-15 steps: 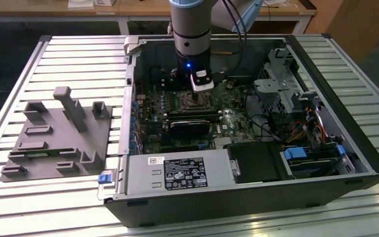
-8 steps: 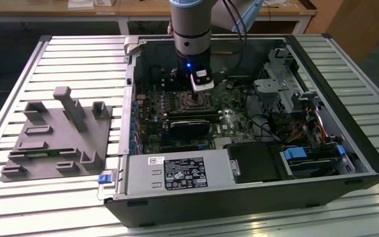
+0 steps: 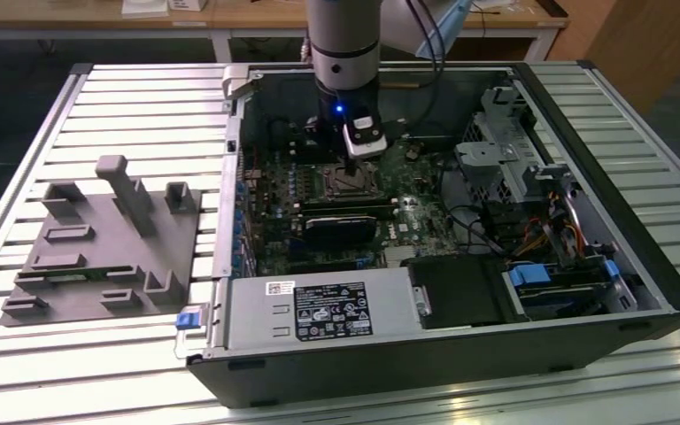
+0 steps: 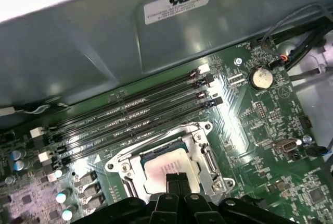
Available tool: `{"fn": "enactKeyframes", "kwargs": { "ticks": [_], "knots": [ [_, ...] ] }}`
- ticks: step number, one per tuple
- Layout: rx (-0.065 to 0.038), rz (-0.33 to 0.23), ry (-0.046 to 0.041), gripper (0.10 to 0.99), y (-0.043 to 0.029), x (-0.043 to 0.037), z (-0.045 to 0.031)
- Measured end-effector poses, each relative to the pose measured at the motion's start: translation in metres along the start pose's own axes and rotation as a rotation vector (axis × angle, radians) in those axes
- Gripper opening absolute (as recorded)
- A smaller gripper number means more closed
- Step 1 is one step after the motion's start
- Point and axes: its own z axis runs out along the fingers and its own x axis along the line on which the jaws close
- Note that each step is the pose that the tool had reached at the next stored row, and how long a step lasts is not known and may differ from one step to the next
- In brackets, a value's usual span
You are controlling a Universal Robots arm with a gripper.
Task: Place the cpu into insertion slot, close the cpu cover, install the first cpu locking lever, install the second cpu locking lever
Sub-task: 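Install the first cpu locking lever, then install the second cpu locking lever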
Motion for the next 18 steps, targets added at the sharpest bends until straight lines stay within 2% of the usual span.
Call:
{"fn": "enactKeyframes", "kwargs": {
  "ticks": [7, 11, 18],
  "knots": [
    [0.011, -0.018, -0.0034, 0.106, 0.0009, -0.0008, -0.0087],
    [0.012, -0.024, -0.0034, 0.106, 0.0015, -0.0013, -0.0148],
    [0.012, -0.026, -0.0032, 0.106, 0.0016, -0.0013, -0.0152]
  ]
}}
